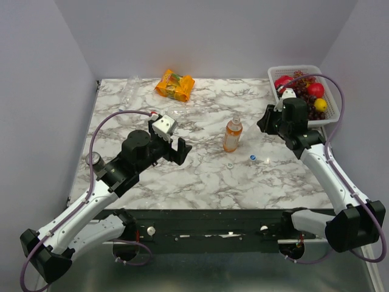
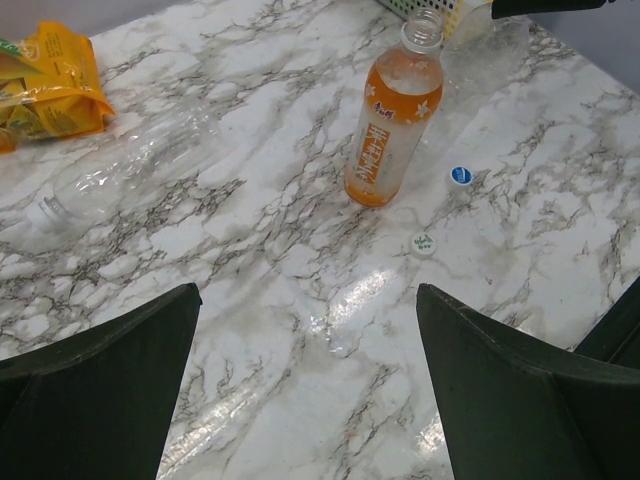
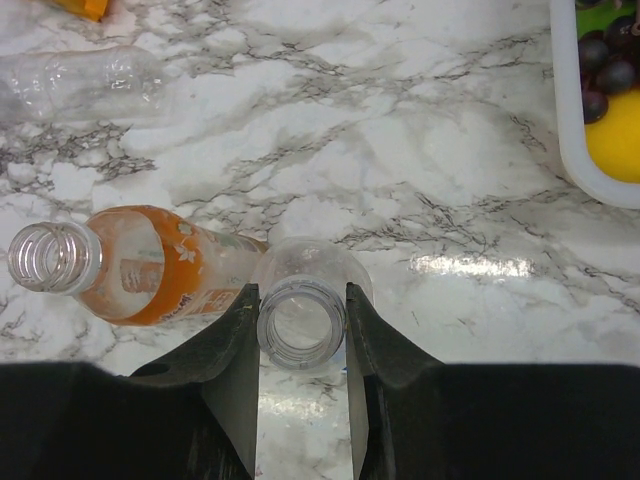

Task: Unscrew the bottle caps
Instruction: Place the bottle without the bottle cap at the center of the board.

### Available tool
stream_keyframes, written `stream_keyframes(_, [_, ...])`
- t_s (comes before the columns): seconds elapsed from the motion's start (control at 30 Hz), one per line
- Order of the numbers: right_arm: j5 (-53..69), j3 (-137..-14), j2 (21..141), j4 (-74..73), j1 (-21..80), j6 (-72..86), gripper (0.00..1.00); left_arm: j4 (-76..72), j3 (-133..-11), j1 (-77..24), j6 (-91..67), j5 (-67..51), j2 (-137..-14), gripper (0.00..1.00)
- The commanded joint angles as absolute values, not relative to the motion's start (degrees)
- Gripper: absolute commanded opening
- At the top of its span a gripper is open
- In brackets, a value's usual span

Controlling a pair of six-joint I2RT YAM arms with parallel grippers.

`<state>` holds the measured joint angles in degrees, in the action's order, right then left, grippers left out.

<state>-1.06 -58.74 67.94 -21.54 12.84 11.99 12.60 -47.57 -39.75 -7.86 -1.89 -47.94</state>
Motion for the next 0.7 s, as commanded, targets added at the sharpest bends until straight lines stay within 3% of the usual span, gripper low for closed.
stream_keyframes(0.0, [-4.74, -58.62, 68.82, -21.62, 13.8, 11.6, 0.01, 12.66, -49.39, -39.46, -8.17, -0.44, -48.08, 0.99])
stream_keyframes(0.67, [-10.19, -61.61, 72.69, -23.47, 15.91, 9.93, 0.01, 12.66, -49.39, -39.46, -8.17, -0.79, -48.25, 0.99])
